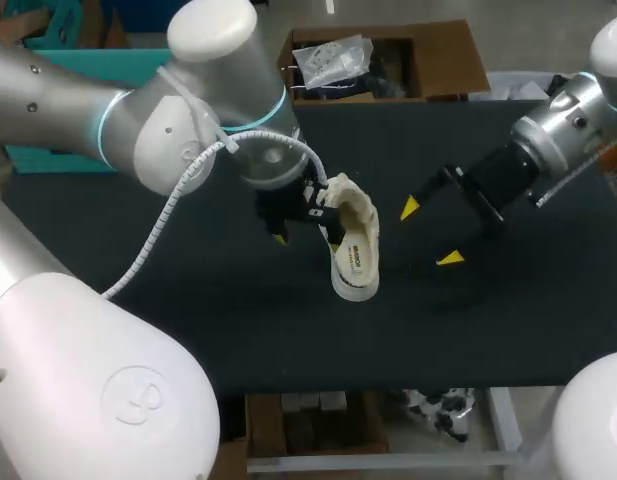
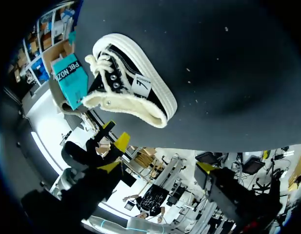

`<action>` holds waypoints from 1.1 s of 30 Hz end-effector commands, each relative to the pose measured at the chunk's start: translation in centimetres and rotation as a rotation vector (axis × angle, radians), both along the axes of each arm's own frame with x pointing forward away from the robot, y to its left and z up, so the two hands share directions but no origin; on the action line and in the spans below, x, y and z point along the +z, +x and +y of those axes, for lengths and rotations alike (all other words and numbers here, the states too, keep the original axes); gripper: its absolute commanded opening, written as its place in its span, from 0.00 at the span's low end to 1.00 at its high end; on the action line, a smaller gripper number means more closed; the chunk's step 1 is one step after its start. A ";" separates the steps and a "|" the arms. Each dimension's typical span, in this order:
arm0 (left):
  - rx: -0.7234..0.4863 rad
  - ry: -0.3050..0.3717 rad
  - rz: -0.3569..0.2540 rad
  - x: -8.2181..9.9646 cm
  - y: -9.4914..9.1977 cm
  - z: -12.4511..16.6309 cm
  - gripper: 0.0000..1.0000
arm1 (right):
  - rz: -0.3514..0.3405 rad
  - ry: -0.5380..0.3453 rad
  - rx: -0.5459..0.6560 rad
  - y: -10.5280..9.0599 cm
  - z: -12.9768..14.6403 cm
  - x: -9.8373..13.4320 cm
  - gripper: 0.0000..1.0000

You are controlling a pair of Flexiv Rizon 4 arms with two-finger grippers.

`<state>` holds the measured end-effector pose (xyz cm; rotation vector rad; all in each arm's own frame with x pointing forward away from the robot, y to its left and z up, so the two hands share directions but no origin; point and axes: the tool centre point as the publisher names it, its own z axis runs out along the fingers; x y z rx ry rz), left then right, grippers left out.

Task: Open the shoe tongue, take the insole out of the shoe, put the insole back into the shoe, and pack the shoe into the shoebox

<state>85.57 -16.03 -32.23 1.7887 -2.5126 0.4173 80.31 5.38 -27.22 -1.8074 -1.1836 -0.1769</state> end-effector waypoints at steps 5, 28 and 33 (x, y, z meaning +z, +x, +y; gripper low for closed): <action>0.323 0.337 -0.021 -1.4 2.0 -1.7 1.00 | -0.300 -0.263 0.277 -1.5 -1.0 1.6 1.00; 0.400 0.232 -0.023 -3.2 4.7 -1.8 0.35 | -0.590 -0.445 0.572 -1.0 -3.4 3.0 1.00; 0.424 0.193 -0.022 -3.9 5.1 -1.9 0.00 | -0.646 -0.450 0.622 -0.7 -3.6 3.1 1.00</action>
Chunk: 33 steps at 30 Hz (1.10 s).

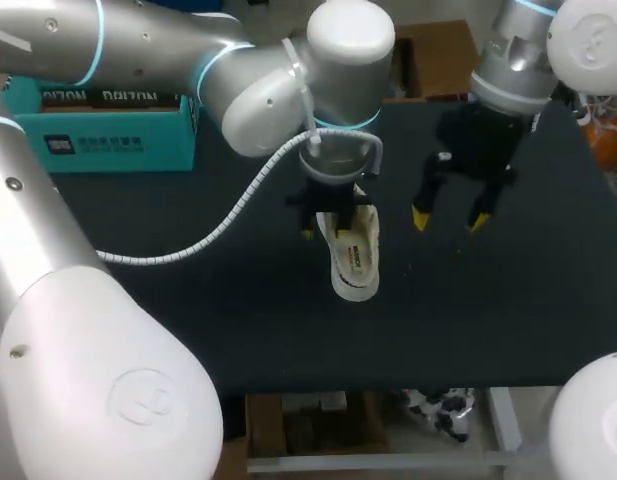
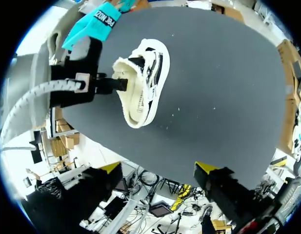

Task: Open the shoe tongue, take the insole out of the shoe, put the insole back into the shoe, and pack the shoe into the shoebox

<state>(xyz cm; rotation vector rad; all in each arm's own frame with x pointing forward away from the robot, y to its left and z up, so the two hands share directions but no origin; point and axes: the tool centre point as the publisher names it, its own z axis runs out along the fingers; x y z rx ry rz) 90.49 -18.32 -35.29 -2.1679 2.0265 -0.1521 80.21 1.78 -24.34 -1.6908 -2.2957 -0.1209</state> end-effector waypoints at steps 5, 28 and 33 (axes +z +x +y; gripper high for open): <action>0.014 -0.045 -0.018 -1.2 0.8 0.3 0.00 | -0.082 -0.013 0.074 -0.4 -0.1 0.1 1.00; -0.400 -0.229 -0.136 2.2 2.4 4.0 0.00 | -0.100 0.010 0.166 -0.5 -1.0 -0.1 1.00; -0.653 -0.221 -0.205 3.8 3.4 5.6 0.00 | -0.317 -0.074 0.569 0.9 -0.4 0.1 1.00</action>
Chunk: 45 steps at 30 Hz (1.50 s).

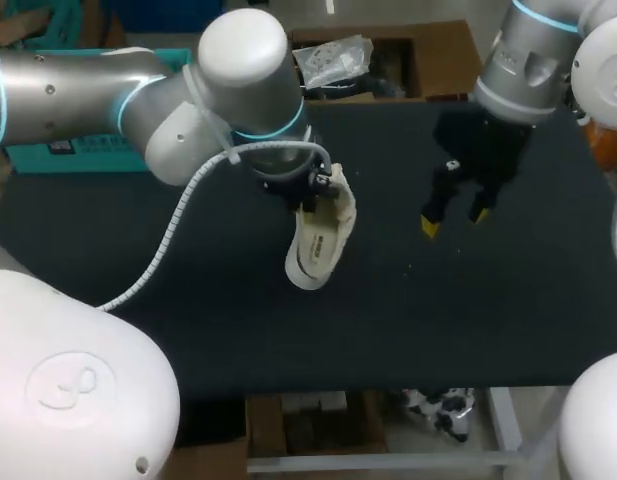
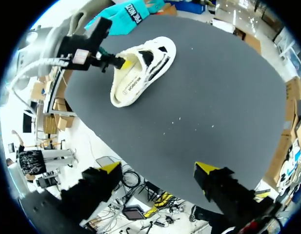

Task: Open the shoe tongue, take the insole out of the shoe, put the insole back into the shoe, and pack the shoe into the shoebox

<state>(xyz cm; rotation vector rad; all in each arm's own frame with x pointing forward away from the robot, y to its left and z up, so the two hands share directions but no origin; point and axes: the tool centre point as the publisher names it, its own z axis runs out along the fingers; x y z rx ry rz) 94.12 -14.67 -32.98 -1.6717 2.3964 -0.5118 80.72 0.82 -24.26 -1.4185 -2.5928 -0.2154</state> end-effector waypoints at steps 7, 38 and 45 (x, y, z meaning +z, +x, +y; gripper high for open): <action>-0.446 -0.012 -0.202 4.9 0.4 3.9 0.00 | -0.320 -0.075 0.633 2.2 0.3 0.0 1.00; -0.510 0.393 -0.484 17.7 -0.4 9.9 0.00 | -0.310 -0.140 1.124 4.1 -1.2 0.5 1.00; -0.570 0.395 -0.572 20.0 2.7 13.5 0.00 | -0.302 -0.135 1.122 4.3 -0.9 0.5 1.00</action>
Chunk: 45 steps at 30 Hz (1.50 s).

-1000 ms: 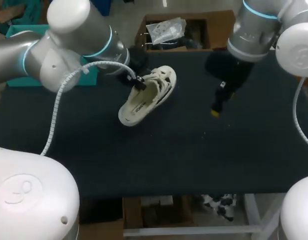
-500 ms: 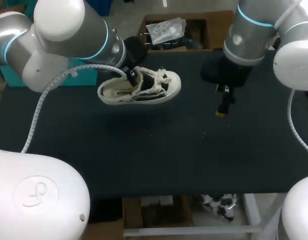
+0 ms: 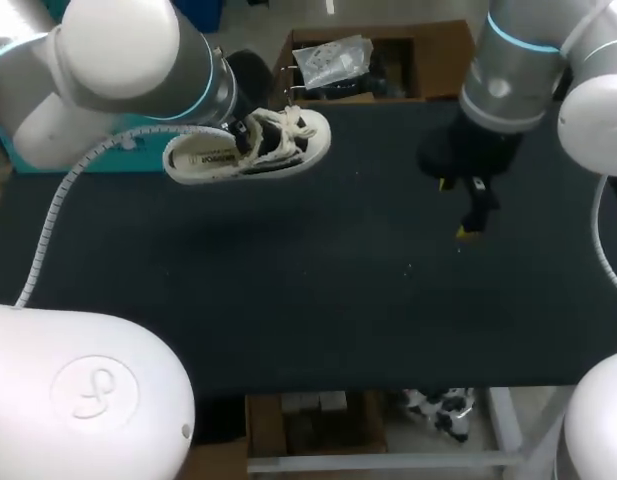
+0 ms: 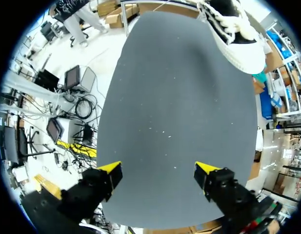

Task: Open the shoe tongue, take the insole out of the shoe, put the insole back into the shoe, and pack the shoe into the shoebox

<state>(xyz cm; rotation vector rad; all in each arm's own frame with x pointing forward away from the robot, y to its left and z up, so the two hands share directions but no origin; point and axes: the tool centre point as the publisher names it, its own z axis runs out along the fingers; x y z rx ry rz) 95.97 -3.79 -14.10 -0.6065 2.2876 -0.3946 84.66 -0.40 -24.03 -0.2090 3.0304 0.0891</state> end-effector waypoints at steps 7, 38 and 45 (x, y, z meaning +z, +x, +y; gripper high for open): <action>-0.132 -0.048 -0.099 5.0 5.5 9.1 0.00 | 0.018 -0.009 0.000 0.4 0.3 0.2 1.00; -0.134 -0.038 0.034 0.3 30.1 32.5 0.00 | 0.018 -0.009 0.000 0.4 0.3 0.2 1.00; -0.165 -0.014 0.101 -4.7 31.3 32.9 0.00 | 0.018 -0.009 0.000 0.4 0.3 0.2 1.00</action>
